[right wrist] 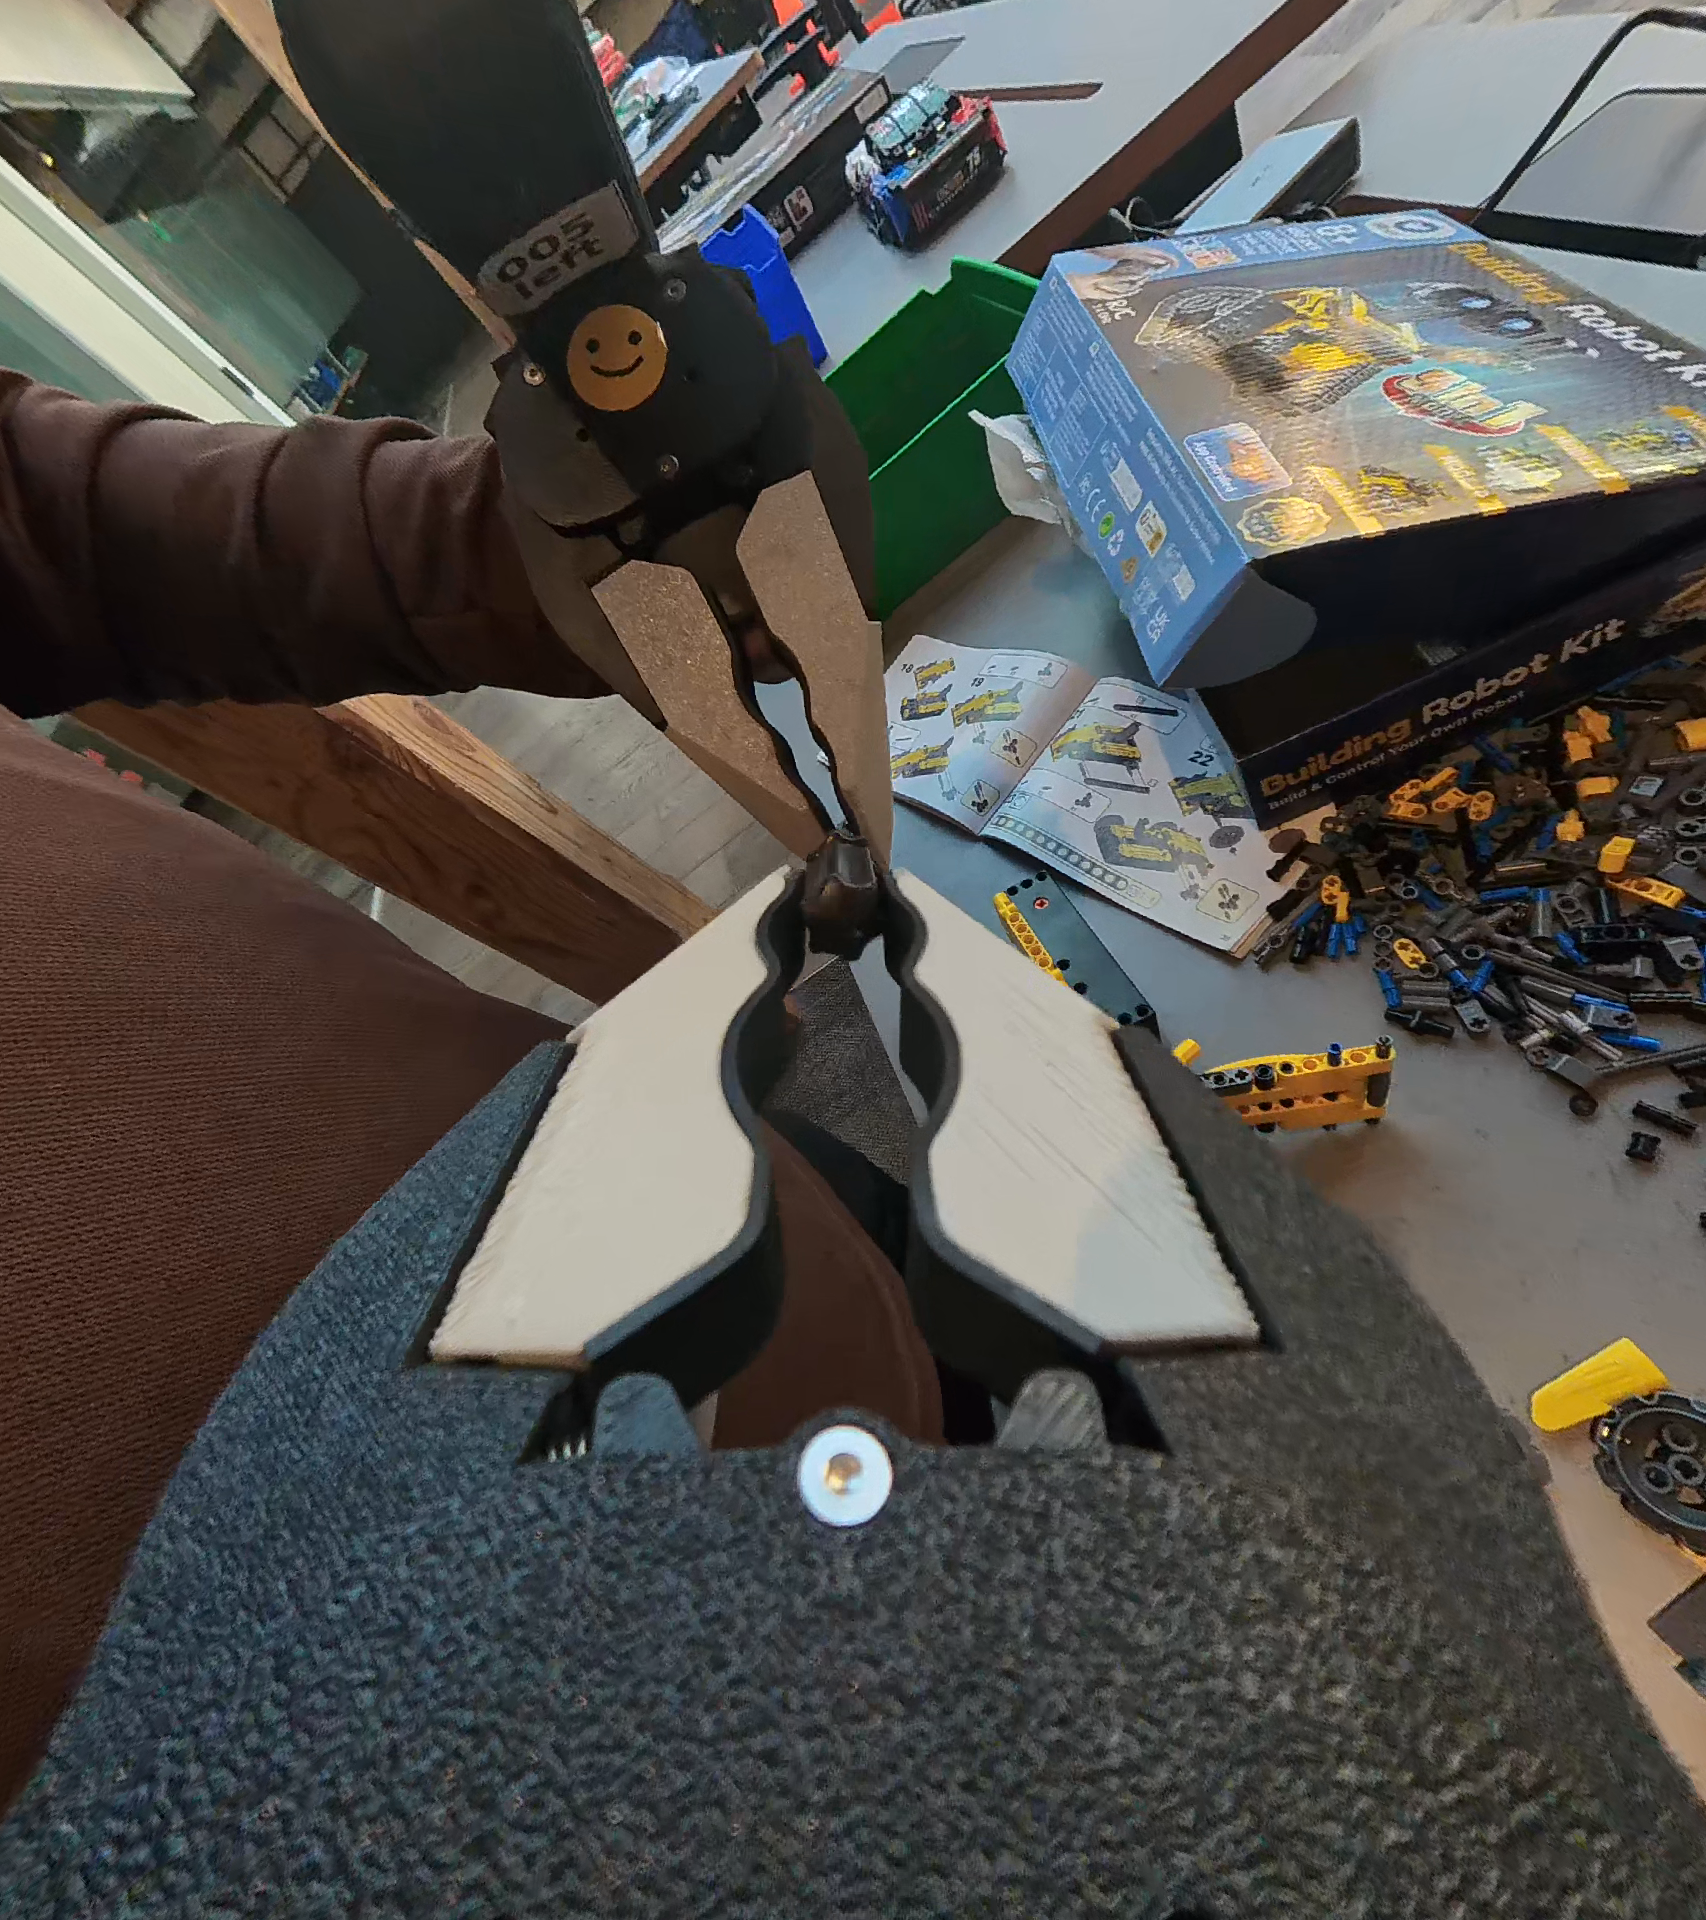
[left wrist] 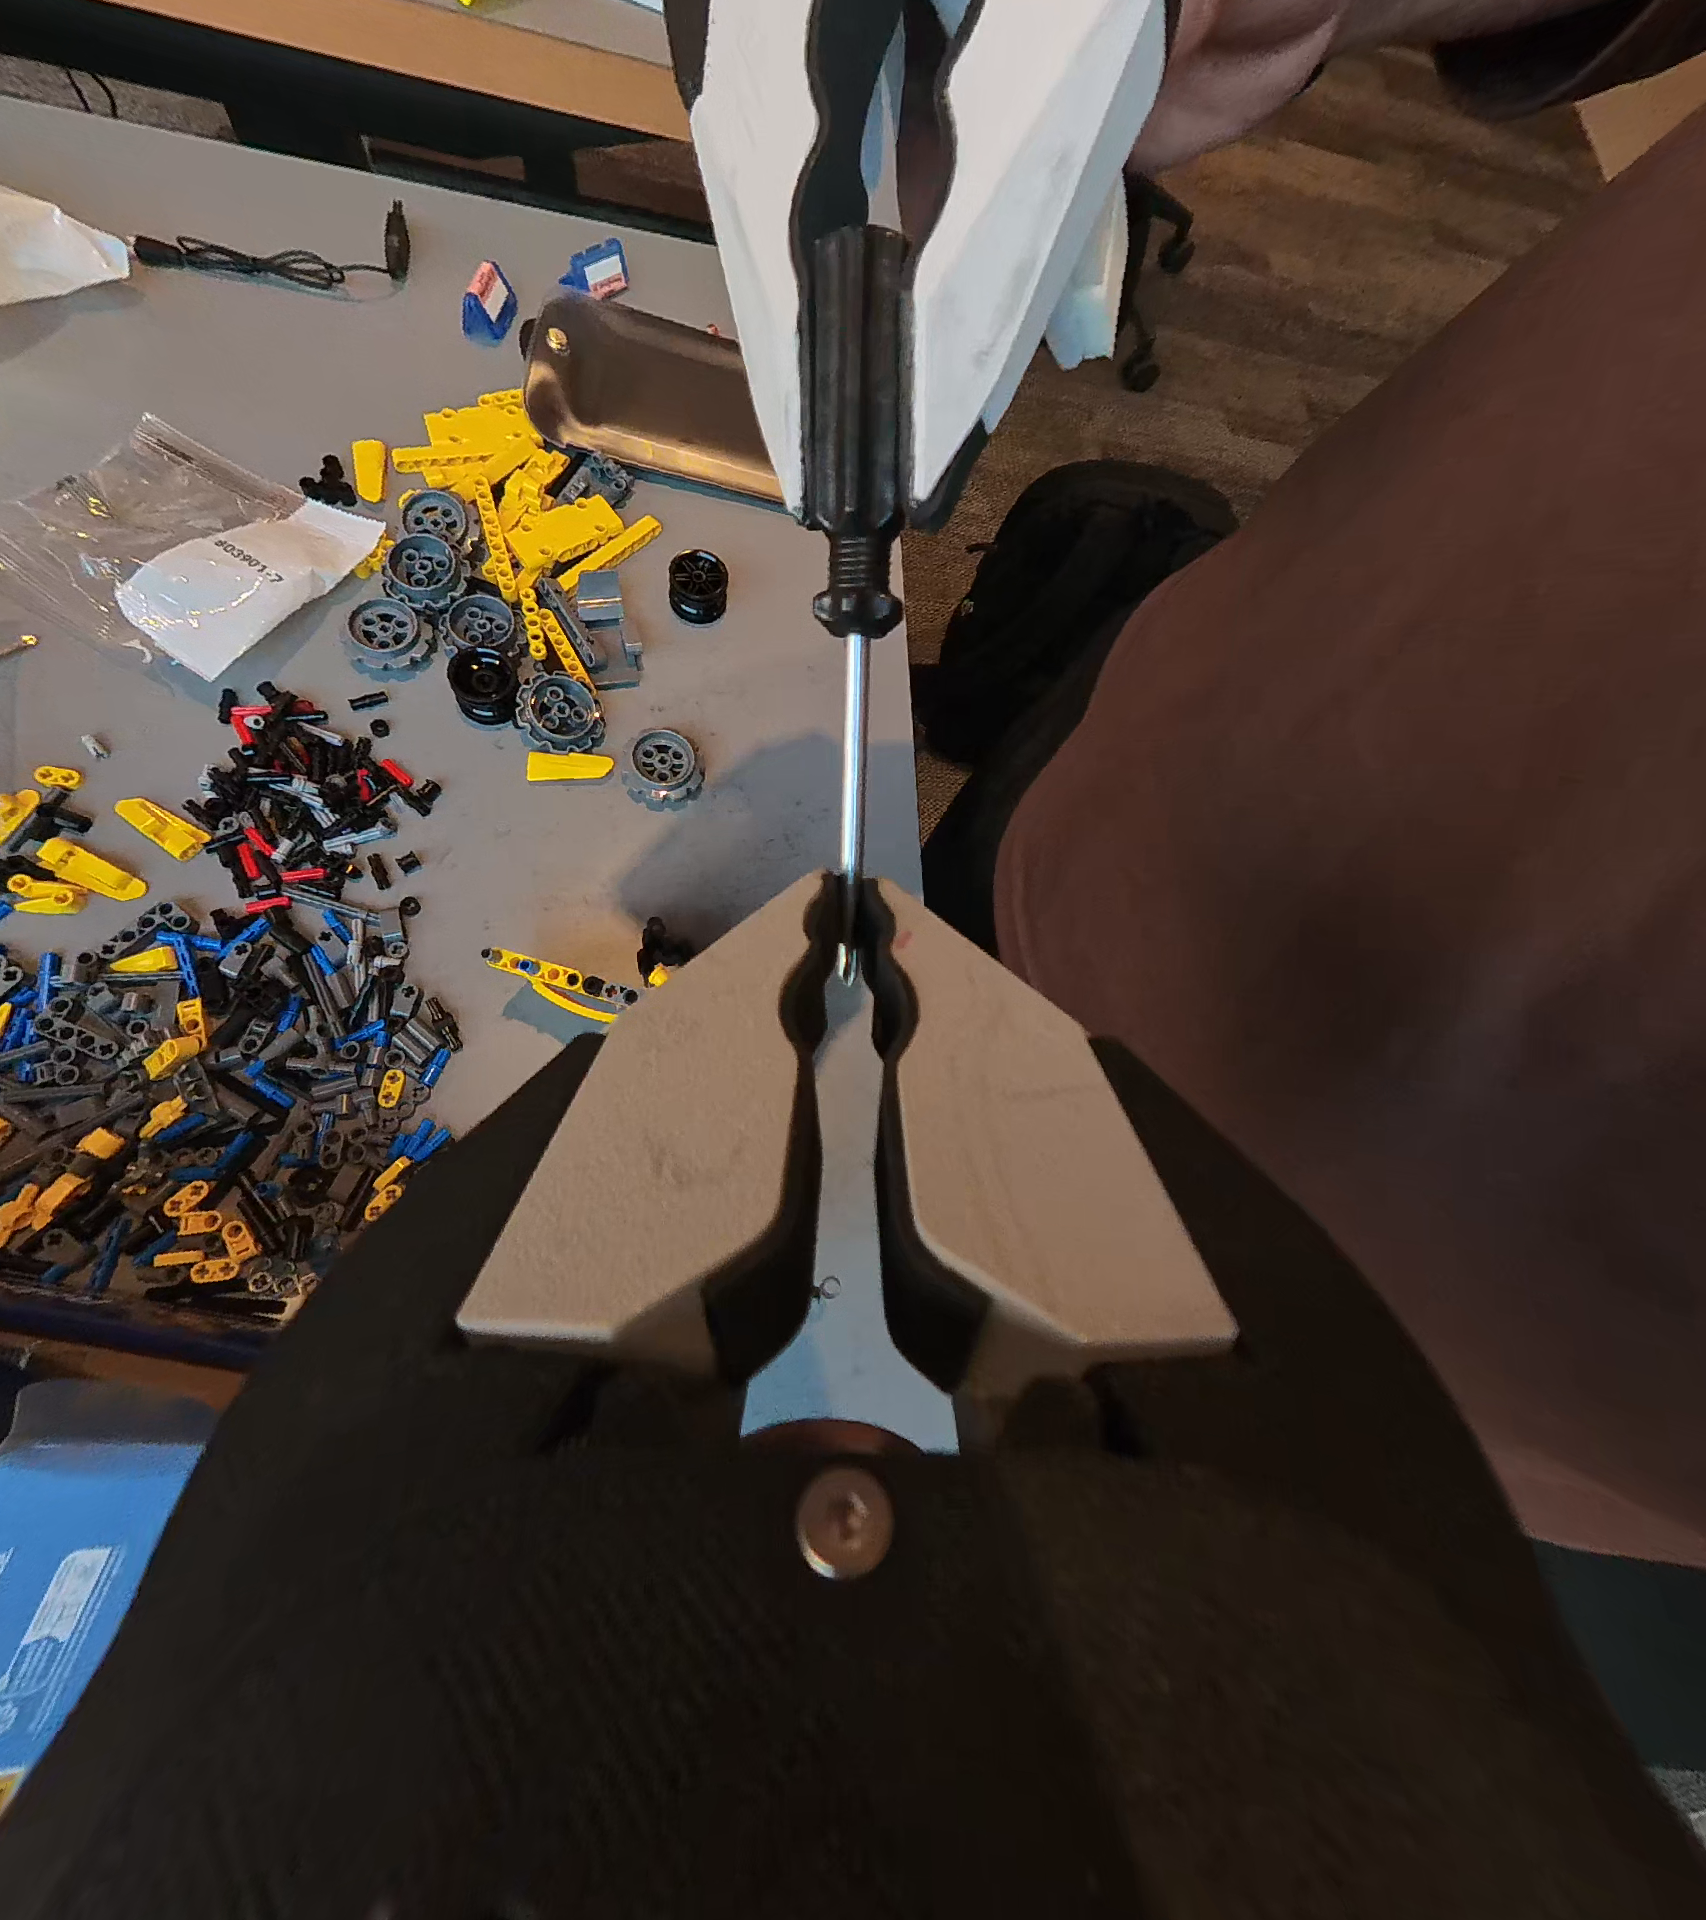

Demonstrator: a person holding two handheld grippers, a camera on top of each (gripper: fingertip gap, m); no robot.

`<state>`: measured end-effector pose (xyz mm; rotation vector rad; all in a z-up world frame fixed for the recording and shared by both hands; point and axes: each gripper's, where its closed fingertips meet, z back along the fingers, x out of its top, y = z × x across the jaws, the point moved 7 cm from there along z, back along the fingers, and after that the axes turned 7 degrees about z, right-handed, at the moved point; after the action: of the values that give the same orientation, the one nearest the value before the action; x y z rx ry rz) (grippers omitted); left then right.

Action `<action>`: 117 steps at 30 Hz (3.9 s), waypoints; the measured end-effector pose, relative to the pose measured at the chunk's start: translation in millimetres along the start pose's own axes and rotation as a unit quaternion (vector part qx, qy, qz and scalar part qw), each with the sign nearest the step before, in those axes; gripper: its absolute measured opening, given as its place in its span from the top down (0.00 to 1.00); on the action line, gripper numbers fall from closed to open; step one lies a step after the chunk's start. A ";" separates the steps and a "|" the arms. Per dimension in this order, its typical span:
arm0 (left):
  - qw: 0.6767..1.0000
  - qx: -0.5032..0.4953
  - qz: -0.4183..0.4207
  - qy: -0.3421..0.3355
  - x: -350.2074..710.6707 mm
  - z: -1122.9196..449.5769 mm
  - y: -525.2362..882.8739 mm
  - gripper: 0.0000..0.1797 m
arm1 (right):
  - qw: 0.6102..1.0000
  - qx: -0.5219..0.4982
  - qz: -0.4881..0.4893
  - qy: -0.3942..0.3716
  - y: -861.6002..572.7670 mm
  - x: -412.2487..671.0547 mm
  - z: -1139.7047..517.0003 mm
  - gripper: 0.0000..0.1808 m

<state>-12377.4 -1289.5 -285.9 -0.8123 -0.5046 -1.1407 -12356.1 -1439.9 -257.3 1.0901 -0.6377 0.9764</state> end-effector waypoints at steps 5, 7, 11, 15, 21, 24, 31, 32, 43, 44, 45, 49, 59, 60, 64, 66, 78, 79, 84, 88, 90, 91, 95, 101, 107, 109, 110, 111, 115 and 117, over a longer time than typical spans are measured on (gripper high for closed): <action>1.000 0.008 0.002 0.004 -2.4 -4.3 0.4 0.99 | 1.000 -0.005 -0.006 0.001 -1.2 -3.1 0.3 0.93; 1.000 0.020 -0.015 0.018 -3.4 -5.9 -0.2 0.99 | 1.000 -0.001 -0.019 -0.002 -1.2 -5.1 -0.8 0.93; 0.999 0.024 -0.018 0.026 -3.0 -8.0 -2.2 0.99 | 0.999 0.001 -0.039 -0.006 -2.3 -8.6 -1.2 0.93; 0.999 0.033 -0.019 0.027 -2.2 -9.4 -2.1 0.99 | 0.999 -0.003 -0.037 -0.005 -2.7 -9.7 0.6 0.93; 0.997 0.056 -0.035 0.027 0.5 -10.4 -3.2 0.99 | 0.999 -0.001 -0.052 -0.011 -4.0 -9.9 1.9 0.93; 0.997 0.063 -0.044 0.032 2.3 -10.7 -4.2 0.99 | 0.999 -0.001 -0.053 -0.005 -4.1 -12.1 -0.6 0.93; 0.995 0.074 -0.050 0.038 2.3 -13.9 -6.1 0.99 | 0.999 -0.007 -0.041 0.008 -3.0 -14.1 -3.5 0.93; 0.995 0.078 -0.054 0.040 1.9 -14.1 -6.7 0.99 | 0.999 -0.007 -0.040 0.012 -3.0 -15.0 -4.1 0.93; 0.981 0.052 0.155 0.109 -50.7 -11.2 39.9 0.73 | 0.997 -0.047 -0.041 0.044 -9.3 -33.4 0.7 0.93; 0.977 0.044 0.168 0.123 -59.3 -16.1 43.5 0.73 | 0.997 -0.048 -0.046 0.044 -9.1 -36.1 3.7 0.93; 0.972 0.043 0.180 0.144 -69.1 -21.5 48.0 0.72 | 0.997 -0.049 -0.051 0.042 -8.9 -38.1 6.6 0.93; 0.956 0.048 0.209 0.201 -102.0 -43.5 65.7 0.71 | 0.996 -0.050 -0.073 0.026 -10.4 -46.2 15.9 0.93; 0.932 0.099 0.124 0.327 -141.8 -66.1 74.3 0.78 | 0.993 -0.059 -0.105 -0.007 -12.2 -65.1 36.4 0.93; 0.933 0.112 0.115 0.323 -140.6 -66.1 74.7 0.78 | 0.993 -0.059 -0.106 -0.008 -12.8 -67.3 36.8 0.93; 0.933 0.205 0.035 0.292 -135.1 -64.2 64.7 0.78 | 0.992 -0.057 -0.113 -0.008 -14.4 -71.4 37.3 0.93; 0.920 0.281 -0.032 0.271 -135.1 -62.5 53.4 0.79 | 0.992 -0.057 -0.114 -0.006 -16.3 -73.4 37.2 0.93; 0.882 0.414 -0.147 0.169 -151.9 -61.8 -0.2 0.80 | 0.989 -0.020 -0.144 0.042 -13.0 -89.3 9.3 0.93; 0.881 0.417 -0.147 0.167 -152.6 -62.1 -1.2 0.80 | 0.988 -0.016 -0.145 0.047 -12.7 -90.3 5.6 0.93; 0.890 0.427 -0.078 0.140 -159.0 -64.5 -7.3 0.79 | 0.987 0.005 -0.141 0.071 -10.6 -91.2 -7.6 0.93; 0.888 0.438 -0.025 0.136 -169.3 -61.0 -7.6 0.77 | 0.987 0.011 -0.136 0.082 -11.7 -87.7 -12.2 0.93; 0.880 0.461 0.002 0.116 -172.3 -51.9 -6.7 0.76 | 0.987 0.014 -0.133 0.087 -12.7 -85.8 -14.5 0.93; 0.879 0.465 0.026 0.103 -173.1 -45.5 -5.8 0.73 | 0.987 0.015 -0.130 0.090 -13.2 -84.6 -15.2 0.93; 0.876 0.462 0.127 0.048 -176.4 -9.7 6.3 0.72 | 0.988 0.015 -0.122 0.091 -14.2 -76.8 -18.1 0.94; 0.906 0.317 0.280 0.023 -186.4 20.1 43.7 0.57 | 0.988 0.015 -0.121 0.098 -12.4 -75.5 -23.5 0.93; 0.911 0.272 0.308 0.025 -193.0 25.6 46.3 0.38 | 0.989 0.005 -0.112 0.092 -9.2 -71.5 -21.6 0.93; 0.907 0.280 0.311 0.049 -202.9 8.7 44.0 0.32 | 0.990 -0.001 -0.116 0.084 -9.9 -72.1 -19.1 0.93; 0.908 0.279 0.308 0.053 -204.4 -1.7 42.3 0.30 | 0.990 -0.004 -0.119 0.081 -10.0 -72.8 -17.5 0.93; 0.910 0.283 0.298 0.053 -204.5 -12.4 41.5 0.30 | 0.989 -0.006 -0.121 0.079 -9.9 -73.7 -15.6 0.93; 0.897 0.348 0.241 0.130 -216.4 -48.0 49.2 0.43 | 0.989 -0.012 -0.129 0.075 -9.6 -76.6 -9.7 0.93; 0.891 0.371 0.220 0.144 -216.7 -51.7 54.2 0.53 | 0.989 -0.013 -0.126 0.077 -9.5 -76.4 -7.0 0.93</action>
<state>-12406.1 -1191.1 -490.9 -0.0656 -0.4292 -0.5483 -12382.4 -1460.0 -327.2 1.0323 -0.3755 0.8198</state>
